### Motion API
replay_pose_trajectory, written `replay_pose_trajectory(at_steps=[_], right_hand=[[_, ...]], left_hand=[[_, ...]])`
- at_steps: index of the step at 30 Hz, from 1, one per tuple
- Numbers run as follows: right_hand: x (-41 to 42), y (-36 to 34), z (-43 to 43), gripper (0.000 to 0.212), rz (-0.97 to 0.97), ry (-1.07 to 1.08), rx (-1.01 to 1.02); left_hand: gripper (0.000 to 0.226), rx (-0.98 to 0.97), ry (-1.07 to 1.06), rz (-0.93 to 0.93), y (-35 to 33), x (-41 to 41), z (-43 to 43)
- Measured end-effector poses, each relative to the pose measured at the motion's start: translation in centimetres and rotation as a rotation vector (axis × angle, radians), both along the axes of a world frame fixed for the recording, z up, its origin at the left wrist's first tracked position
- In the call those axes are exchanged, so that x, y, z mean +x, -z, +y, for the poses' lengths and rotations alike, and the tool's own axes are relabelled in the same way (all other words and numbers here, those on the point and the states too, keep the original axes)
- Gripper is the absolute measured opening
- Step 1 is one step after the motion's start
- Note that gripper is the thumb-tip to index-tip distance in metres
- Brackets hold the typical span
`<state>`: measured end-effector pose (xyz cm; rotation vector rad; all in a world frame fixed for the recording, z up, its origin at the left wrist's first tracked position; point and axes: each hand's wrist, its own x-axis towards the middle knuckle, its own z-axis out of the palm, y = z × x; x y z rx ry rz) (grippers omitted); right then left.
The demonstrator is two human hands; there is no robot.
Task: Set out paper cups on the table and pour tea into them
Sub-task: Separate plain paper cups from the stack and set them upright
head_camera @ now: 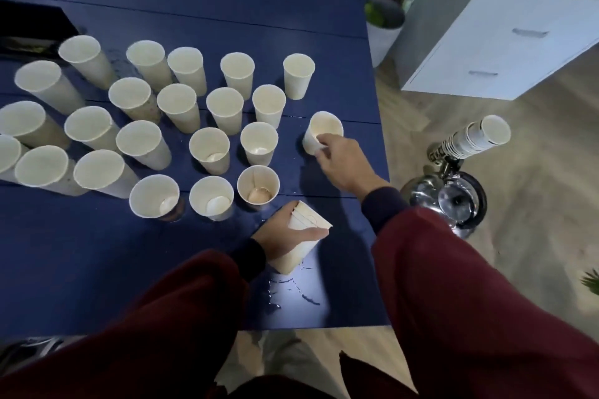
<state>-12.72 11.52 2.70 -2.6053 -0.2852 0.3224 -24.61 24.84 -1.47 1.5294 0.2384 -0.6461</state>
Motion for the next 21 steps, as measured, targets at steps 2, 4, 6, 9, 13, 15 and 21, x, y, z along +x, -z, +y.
replay_pose_trajectory(at_steps=[2, 4, 6, 9, 13, 15, 21], right_hand=[[1.2, 0.1, 0.4, 0.037, 0.001, -0.021, -0.012], [1.5, 0.0, 0.1, 0.044, -0.018, -0.027, 0.028], [1.1, -0.4, -0.7, 0.045, -0.087, -0.018, 0.091], [-1.6, -1.0, -2.4, 0.030, -0.167, 0.033, 0.176], [-6.7, -0.4, -3.9, 0.028, 0.140, 0.009, 0.218], [-8.4, 0.5, -4.5, 0.034, 0.216, 0.014, 0.261], [-8.7, 0.4, -4.7, 0.035, 0.212, 0.104, 0.357]], left_hand=[[0.026, 0.004, -0.006, 0.009, 0.2, 0.4, -0.1], [0.029, 0.017, -0.032, 0.010, 0.1, 0.6, -0.4], [0.031, 0.020, -0.062, 0.016, 0.2, 0.8, -0.8], [0.028, 0.024, -0.069, 0.020, 0.2, 1.0, -1.4], [0.024, -0.008, -0.069, -0.026, -0.3, 1.6, -2.1], [0.021, -0.014, -0.061, -0.022, -0.2, 1.8, -2.1], [0.033, 0.003, -0.007, -0.003, -0.4, 2.1, -2.1]])
